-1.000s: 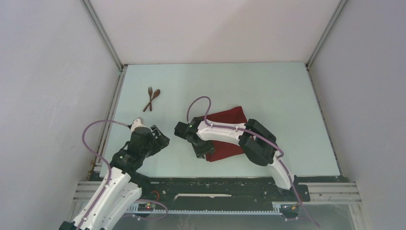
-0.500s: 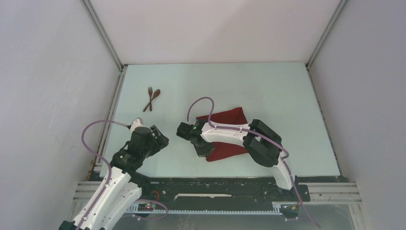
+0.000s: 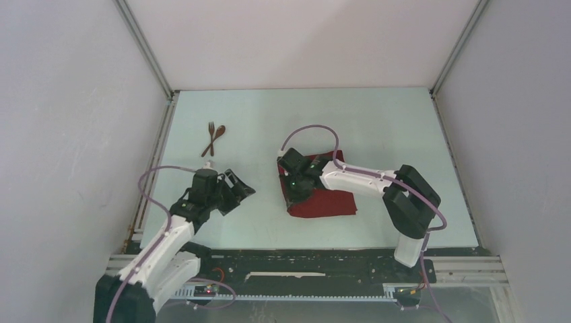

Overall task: Fold the napkin into a case and place the utensils inside
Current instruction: Pick up the upper triangle-folded napkin from the center of the board.

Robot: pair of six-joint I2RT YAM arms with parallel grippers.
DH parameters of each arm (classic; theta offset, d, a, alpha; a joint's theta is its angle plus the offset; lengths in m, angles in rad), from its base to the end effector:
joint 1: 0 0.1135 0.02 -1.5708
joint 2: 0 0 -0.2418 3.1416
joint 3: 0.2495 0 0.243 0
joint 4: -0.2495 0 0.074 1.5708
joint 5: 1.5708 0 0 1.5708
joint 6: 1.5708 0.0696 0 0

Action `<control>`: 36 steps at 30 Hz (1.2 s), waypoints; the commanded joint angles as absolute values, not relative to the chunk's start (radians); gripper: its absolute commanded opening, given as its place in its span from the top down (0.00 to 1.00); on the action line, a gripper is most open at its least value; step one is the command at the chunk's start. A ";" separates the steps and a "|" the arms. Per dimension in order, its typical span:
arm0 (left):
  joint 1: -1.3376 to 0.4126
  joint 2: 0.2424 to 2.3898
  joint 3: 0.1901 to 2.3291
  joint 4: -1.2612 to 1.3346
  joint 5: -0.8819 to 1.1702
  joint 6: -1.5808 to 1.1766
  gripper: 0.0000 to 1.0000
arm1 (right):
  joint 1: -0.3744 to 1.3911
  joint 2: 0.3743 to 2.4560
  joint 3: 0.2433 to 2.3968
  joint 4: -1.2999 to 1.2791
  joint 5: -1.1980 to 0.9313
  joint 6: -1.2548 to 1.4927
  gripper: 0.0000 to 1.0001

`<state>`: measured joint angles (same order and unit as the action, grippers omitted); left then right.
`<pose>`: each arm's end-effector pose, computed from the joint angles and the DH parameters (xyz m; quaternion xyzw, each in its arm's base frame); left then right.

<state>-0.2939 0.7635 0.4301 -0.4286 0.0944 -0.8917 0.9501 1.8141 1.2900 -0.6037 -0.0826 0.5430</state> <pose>0.1810 -0.0616 0.1614 -0.2527 0.8831 -0.2556 0.3017 0.2126 0.3073 0.1528 -0.2059 0.9528 0.1786 0.1338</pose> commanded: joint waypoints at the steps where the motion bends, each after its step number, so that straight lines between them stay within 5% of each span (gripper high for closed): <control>1: -0.248 0.938 0.391 -0.121 0.392 -1.010 0.18 | 0.935 1.764 1.242 -0.496 -0.213 0.519 1.00; 9: -0.253 1.370 0.496 0.299 0.596 -1.183 0.12 | 0.907 1.706 1.174 -0.455 -0.274 0.524 1.00; 14: -0.275 1.523 0.594 0.314 0.548 -1.168 0.11 | 0.890 1.681 1.156 -0.450 -0.288 0.520 1.00; 36: -0.332 1.788 0.752 0.372 0.435 -1.161 0.64 | 0.857 1.650 1.139 -0.437 -0.328 0.497 1.00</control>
<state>-0.3298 1.7718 0.7212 0.3336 0.4557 -1.1625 0.8585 1.7103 1.1450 -0.4667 -0.3164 0.5209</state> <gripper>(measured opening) 0.413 0.009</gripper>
